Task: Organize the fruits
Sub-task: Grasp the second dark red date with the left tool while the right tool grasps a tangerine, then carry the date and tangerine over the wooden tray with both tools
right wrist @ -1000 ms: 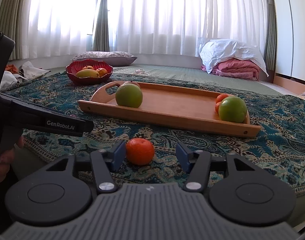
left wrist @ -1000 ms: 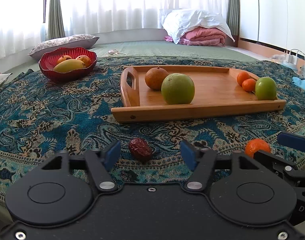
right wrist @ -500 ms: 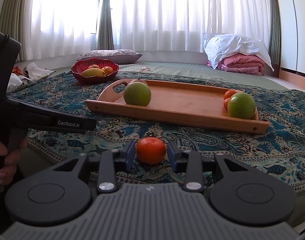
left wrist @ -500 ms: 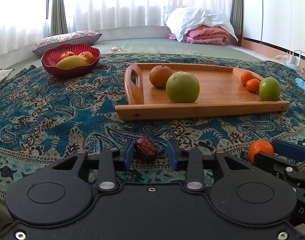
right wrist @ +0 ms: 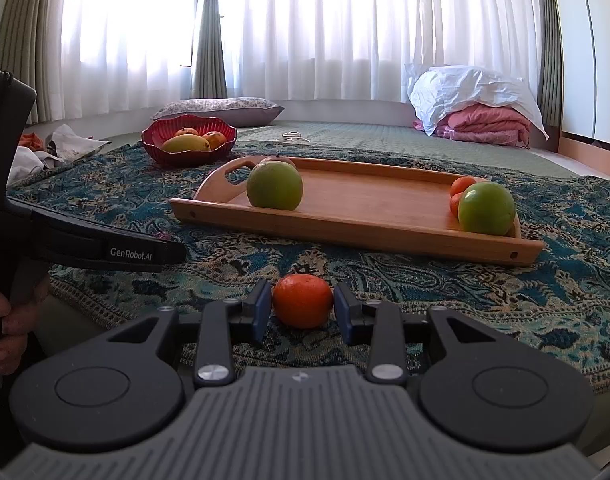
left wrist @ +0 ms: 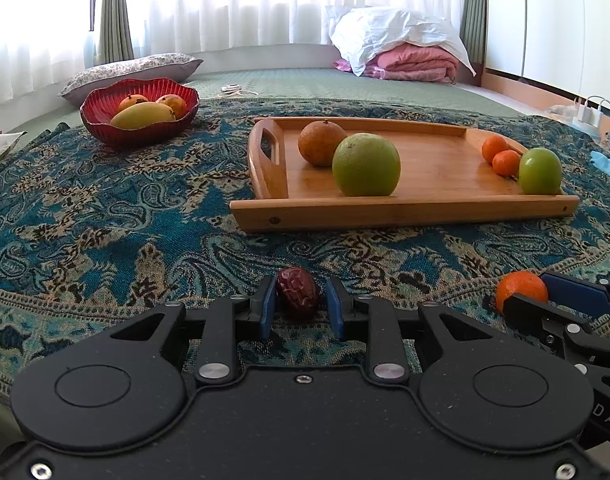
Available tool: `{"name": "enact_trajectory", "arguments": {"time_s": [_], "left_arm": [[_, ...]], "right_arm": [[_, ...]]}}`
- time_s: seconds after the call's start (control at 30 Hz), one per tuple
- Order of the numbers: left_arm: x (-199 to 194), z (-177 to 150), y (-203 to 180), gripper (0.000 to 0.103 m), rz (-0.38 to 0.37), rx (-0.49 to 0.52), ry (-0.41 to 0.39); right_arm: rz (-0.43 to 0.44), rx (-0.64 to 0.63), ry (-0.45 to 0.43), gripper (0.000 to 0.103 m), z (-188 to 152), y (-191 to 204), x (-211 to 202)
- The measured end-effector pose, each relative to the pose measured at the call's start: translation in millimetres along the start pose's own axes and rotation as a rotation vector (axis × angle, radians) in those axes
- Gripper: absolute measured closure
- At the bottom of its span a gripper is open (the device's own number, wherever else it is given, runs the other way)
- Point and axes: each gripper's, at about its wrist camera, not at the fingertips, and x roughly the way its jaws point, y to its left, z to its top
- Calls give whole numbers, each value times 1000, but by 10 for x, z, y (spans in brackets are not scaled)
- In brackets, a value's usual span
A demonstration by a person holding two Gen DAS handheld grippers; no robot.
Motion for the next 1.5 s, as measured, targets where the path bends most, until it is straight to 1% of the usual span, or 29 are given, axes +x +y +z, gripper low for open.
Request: {"name": "enact_trajectory", "arguments": {"time_s": [0.13,0.27,0.37,0.57,0.63,0.83,0.97,1.1,1.2,1.5], "left_arm": [[1,0,1,77,-3,-11,1],[-14,4,19,81,-7,-28,-2],[-23,9,13,83,-7,-29,-5],[-21,4,-9,83,-8,-26,-5],[5,-10,-24,82,-6,-17,3],[17,-62,-116,82,24,41,-28],[-32,-85,-220,84,49,104,-63],[-84,-52,-258,84,12,90,-70],[-98,-6,-285,84,4,81,-76],[-112,168,-374,84,-23,68,-96]], "right_arm": [[-2,-3,0,62,-1,6,12],[-2,-1,2,62,-13,9,33],[1,7,19,62,-36,15,68],[-6,11,24,62,-70,21,99],[-8,9,25,62,-78,21,116],[-22,-22,6,62,-131,54,151],[-35,-29,-5,65,-125,78,132],[-24,-3,1,65,-86,29,129],[-26,1,0,65,-57,20,125],[-65,29,-46,66,89,-121,85]]}}
